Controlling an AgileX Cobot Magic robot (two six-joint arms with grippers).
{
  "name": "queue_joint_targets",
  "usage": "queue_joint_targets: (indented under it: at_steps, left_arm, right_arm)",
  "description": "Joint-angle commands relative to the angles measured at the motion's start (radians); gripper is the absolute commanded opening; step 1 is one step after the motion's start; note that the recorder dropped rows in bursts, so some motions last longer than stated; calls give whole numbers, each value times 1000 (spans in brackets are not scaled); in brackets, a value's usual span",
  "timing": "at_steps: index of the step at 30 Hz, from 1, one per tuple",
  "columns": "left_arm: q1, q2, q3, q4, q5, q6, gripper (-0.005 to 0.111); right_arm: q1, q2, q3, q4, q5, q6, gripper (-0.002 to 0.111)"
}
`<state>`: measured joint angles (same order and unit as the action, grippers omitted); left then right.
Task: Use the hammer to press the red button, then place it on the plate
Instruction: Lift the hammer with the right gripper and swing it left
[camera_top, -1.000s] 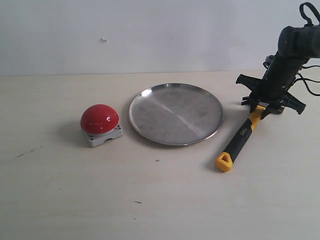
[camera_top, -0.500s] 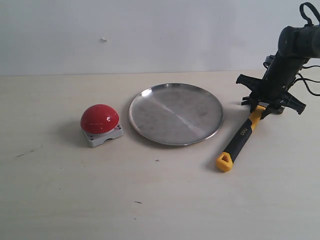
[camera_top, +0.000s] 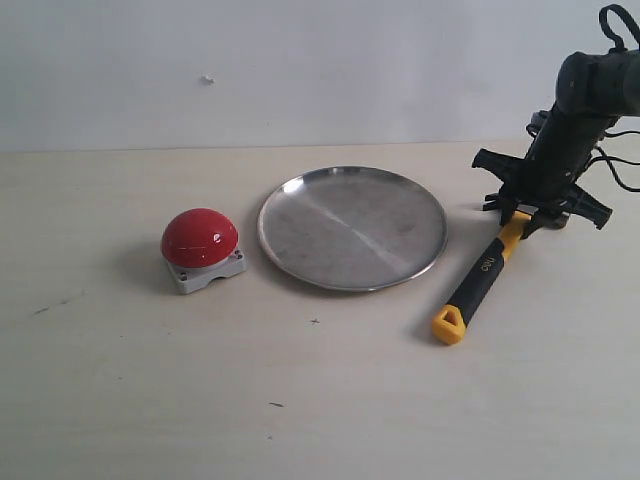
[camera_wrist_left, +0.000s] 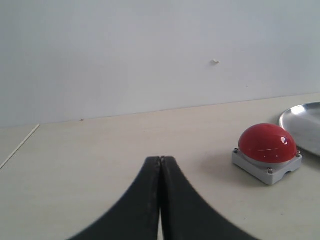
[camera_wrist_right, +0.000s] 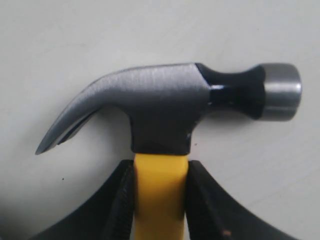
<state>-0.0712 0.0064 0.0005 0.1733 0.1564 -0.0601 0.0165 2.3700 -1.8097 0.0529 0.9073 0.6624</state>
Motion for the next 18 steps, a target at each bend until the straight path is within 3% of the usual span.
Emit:
queue_joint_targets:
  at_steps: [1, 12, 18]
  left_arm:
    - [3, -6, 0, -4, -4, 0, 1]
    - [3, -6, 0, -4, -4, 0, 1]
    - [3, -6, 0, -4, -4, 0, 1]
  right_arm:
    - [-4, 3, -4, -9, 25, -7, 0]
    - [-4, 3, -4, -38, 61, -305, 0]
    - [-4, 3, -4, -89, 87, -339, 0]
